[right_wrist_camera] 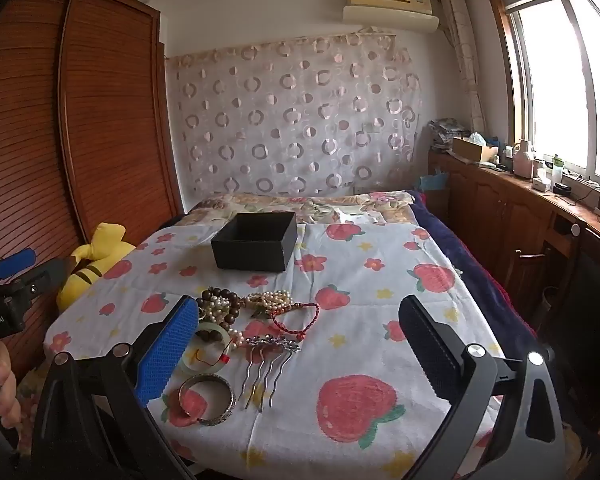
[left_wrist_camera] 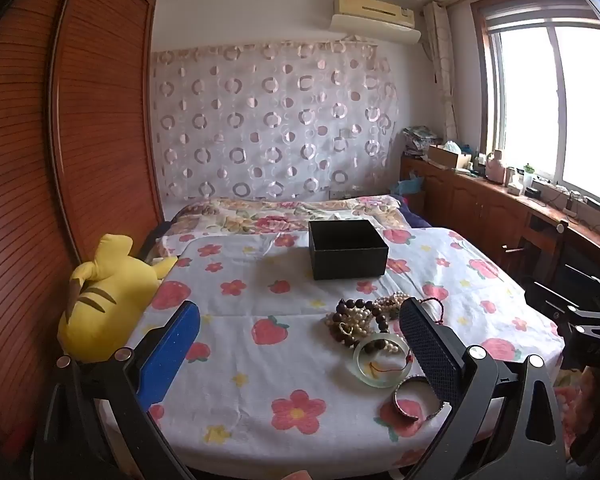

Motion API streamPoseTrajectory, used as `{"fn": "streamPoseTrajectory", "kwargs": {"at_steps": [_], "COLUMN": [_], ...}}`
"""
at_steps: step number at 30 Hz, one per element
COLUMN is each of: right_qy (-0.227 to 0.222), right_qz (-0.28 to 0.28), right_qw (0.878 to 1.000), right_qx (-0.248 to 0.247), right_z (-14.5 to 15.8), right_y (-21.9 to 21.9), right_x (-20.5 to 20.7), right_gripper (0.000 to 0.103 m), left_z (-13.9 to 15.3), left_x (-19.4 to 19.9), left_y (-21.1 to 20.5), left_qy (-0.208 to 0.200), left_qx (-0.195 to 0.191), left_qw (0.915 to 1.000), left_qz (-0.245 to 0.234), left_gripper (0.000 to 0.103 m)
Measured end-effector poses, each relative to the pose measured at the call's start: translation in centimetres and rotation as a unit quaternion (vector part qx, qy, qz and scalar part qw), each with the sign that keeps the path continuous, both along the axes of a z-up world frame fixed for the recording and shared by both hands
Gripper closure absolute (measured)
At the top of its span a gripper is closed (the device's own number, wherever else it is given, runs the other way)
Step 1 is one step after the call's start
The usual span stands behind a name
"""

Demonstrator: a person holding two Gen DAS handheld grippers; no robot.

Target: Organize jewelry

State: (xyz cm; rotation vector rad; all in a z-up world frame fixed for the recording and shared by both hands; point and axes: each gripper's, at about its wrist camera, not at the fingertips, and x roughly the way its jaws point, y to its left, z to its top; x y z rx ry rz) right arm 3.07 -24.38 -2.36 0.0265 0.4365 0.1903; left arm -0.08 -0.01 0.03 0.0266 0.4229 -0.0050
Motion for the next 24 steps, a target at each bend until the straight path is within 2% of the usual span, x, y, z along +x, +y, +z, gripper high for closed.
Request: {"fn": "streamPoseTrajectory", "kwargs": {"at_steps": [24], "right_qy": [-0.002], "right_qz": [0.000], "right_qw": [1.000], "right_qx": [0.000], "right_z": [-0.03], "right_y": [0.01], "right_x": [-0.04], "right_gripper": [0.002], "left_z": [0.00], "left_x": [0.03], "left_y": [0.01], "left_qy": [0.003], "left_qx": [-0.001], "left_qw": [1.0000], "left_qz": [0.000], "left_gripper": [0.006]}}
